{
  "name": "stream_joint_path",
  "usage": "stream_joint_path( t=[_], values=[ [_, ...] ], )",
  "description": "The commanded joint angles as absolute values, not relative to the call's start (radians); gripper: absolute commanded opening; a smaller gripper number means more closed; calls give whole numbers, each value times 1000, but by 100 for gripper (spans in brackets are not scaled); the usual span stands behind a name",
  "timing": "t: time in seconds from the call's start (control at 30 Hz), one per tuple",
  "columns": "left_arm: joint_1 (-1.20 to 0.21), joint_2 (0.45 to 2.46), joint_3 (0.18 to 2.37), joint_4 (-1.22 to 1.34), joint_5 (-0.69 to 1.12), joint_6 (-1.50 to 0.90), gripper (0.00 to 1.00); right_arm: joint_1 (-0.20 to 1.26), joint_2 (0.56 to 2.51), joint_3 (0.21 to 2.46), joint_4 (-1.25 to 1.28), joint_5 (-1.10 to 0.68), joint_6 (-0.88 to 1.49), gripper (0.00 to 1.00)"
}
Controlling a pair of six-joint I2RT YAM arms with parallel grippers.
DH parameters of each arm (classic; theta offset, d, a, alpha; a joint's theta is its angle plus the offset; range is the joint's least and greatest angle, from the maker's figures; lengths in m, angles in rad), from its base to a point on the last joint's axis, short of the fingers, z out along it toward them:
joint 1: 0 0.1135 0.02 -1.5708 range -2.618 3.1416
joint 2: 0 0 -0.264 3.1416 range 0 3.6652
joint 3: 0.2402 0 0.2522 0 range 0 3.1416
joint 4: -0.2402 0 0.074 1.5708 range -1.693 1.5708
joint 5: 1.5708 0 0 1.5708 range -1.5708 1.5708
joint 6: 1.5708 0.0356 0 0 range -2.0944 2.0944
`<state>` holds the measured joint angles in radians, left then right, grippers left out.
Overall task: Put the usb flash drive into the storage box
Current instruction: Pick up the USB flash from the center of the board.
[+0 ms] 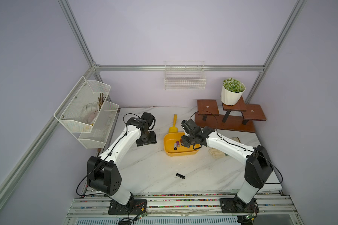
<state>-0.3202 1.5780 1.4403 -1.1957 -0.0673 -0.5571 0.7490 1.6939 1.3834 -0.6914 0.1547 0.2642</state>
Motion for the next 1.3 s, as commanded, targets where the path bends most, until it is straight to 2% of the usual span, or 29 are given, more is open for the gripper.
stream_joint_path(
  t=[0.0, 0.27, 0.6, 1.07, 1.27],
  values=[
    [-305, 1560, 1447, -1175, -79, -535, 70, 849, 1612, 1287, -762, 171, 323, 48],
    [-282, 1620, 1480, -1165, -72, -496, 70, 1052, 1468, 1054, -692, 83, 423, 54],
    [-279, 1607, 1458, -1137, -47, -504, 70, 1112, 1633, 1058, -649, 44, 364, 57],
    [-275, 1577, 1430, -1136, -53, -511, 71, 1132, 1800, 1125, -627, 63, 308, 50],
    [-267, 1572, 1422, -1138, -54, -509, 71, 1133, 1824, 1140, -649, 65, 300, 42]
  ],
)
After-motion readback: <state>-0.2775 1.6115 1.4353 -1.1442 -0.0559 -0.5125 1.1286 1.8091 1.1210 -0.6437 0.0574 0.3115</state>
